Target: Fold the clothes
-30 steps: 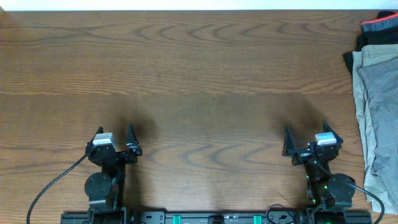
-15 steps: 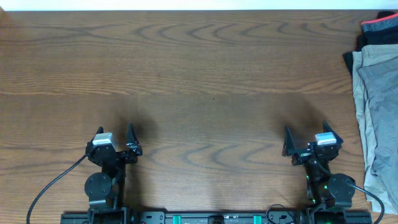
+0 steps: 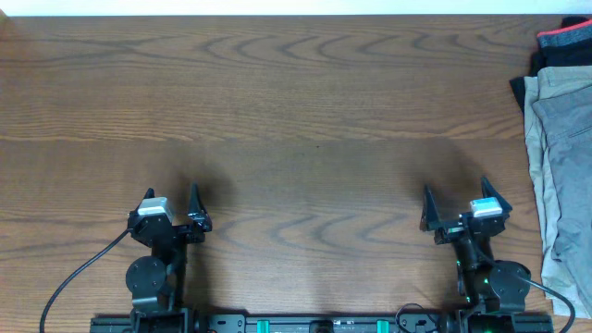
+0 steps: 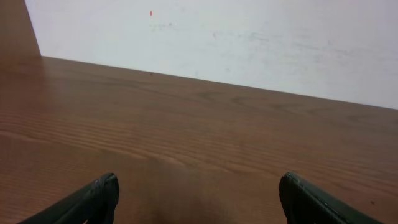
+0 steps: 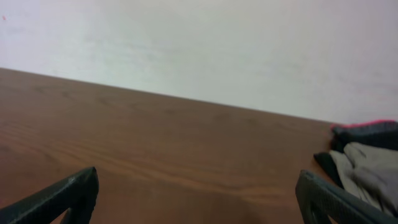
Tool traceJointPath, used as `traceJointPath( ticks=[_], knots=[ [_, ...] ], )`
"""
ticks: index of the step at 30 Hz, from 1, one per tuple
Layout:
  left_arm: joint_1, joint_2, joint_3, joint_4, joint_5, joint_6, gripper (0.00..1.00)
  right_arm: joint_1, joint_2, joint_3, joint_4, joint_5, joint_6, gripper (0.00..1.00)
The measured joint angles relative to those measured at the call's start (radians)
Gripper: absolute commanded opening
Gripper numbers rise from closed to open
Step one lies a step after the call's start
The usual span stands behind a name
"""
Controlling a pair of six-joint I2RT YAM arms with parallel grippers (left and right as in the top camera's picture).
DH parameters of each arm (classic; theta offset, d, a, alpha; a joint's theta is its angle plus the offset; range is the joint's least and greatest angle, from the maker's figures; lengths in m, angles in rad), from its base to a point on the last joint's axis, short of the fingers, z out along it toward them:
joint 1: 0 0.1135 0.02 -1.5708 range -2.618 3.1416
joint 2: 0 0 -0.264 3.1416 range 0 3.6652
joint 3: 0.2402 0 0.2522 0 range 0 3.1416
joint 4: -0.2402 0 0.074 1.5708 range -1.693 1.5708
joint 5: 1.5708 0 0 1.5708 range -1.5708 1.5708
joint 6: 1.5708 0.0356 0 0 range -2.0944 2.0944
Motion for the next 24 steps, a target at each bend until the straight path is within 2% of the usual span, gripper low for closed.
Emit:
traceJointPath(
  ticks=[5, 10, 12, 16, 20, 24],
  knots=[
    [0.0, 0.001, 0.0, 0.019, 0.019, -0.003, 0.84, 0.0, 0.0, 0.0, 0.08, -0.023, 0.004, 0.99],
    [0.0, 0.004, 0.006, 0.075, 0.049, -0.003, 0.84, 0.0, 0.0, 0.003, 0.245, -0.052, 0.005, 0.99],
    [0.0, 0.013, 0.029, 0.074, 0.058, -0.003, 0.84, 0.0, 0.01, 0.022, 0.251, -0.061, 0.005, 0.99],
    [0.0, 0.098, 0.139, 0.074, 0.061, -0.003, 0.84, 0.0, 0.103, 0.118, 0.195, -0.068, 0.002, 0.99],
    [0.0, 0.27, 0.307, 0.047, 0.064, -0.003, 0.83, 0.0, 0.29, 0.28, 0.089, -0.07, -0.007, 0.99],
    [0.0, 0.526, 0.552, -0.176, 0.067, -0.004, 0.84, 0.0, 0.566, 0.503, -0.099, -0.072, -0.008, 0.99]
  ],
)
